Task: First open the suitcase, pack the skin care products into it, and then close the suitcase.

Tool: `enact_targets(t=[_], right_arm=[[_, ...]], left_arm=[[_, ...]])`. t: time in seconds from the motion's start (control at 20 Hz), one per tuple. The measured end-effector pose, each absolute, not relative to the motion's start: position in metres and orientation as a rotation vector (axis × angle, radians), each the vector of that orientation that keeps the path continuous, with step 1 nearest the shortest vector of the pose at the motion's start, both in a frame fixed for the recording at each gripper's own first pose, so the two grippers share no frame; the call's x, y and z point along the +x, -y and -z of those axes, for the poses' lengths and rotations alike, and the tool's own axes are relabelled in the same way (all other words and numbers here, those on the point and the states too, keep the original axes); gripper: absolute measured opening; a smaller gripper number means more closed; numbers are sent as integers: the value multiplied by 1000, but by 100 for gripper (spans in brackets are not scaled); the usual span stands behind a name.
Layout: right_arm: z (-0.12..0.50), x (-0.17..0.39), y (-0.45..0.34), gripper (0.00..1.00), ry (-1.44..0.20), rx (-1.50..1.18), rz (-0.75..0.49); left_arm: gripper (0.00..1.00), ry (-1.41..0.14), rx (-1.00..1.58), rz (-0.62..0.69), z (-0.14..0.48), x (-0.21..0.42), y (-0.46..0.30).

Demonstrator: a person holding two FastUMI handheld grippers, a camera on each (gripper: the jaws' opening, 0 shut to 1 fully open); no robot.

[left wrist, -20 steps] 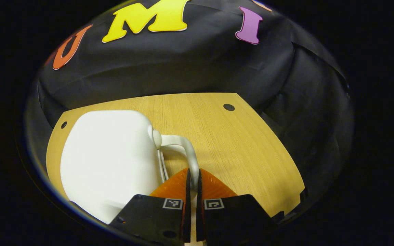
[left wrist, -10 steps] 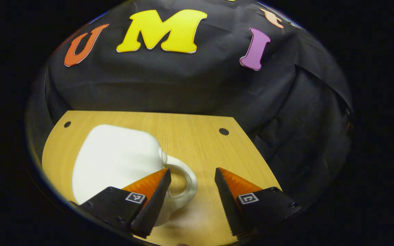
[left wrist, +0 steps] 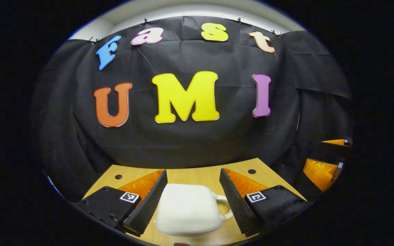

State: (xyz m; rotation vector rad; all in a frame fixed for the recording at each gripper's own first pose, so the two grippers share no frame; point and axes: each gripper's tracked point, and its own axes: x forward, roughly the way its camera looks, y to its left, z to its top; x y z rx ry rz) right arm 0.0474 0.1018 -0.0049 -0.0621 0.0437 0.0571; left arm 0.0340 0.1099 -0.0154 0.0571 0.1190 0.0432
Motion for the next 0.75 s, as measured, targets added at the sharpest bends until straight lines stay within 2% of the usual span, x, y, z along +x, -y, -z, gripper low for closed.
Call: enact_targets(t=[0.15, 0.3, 0.5, 0.55, 0.6, 0.75], right_arm=[[-6, 50, -141, 77, 1, -62, -84], [-17, 51, -164, 80, 41, -79, -92], [-31, 57, -186, 77, 60, -83, -90], [-35, 57, -190, 80, 68, -92, -88], [-37, 57, -195, 77, 74, -100, -87], [-39, 56, -206, 79, 84, -132, -95]], left_arm=[[98, -45, 41, -51, -9, 10, -132], [97, 3, 39, -58, -23, -6, -151], [98, 48, 45, -47, -34, -12, -166], [98, 60, 43, -46, -37, -12, -169], [100, 67, 34, -40, -38, -12, -171], [97, 58, 16, -25, -35, -9, -173]])
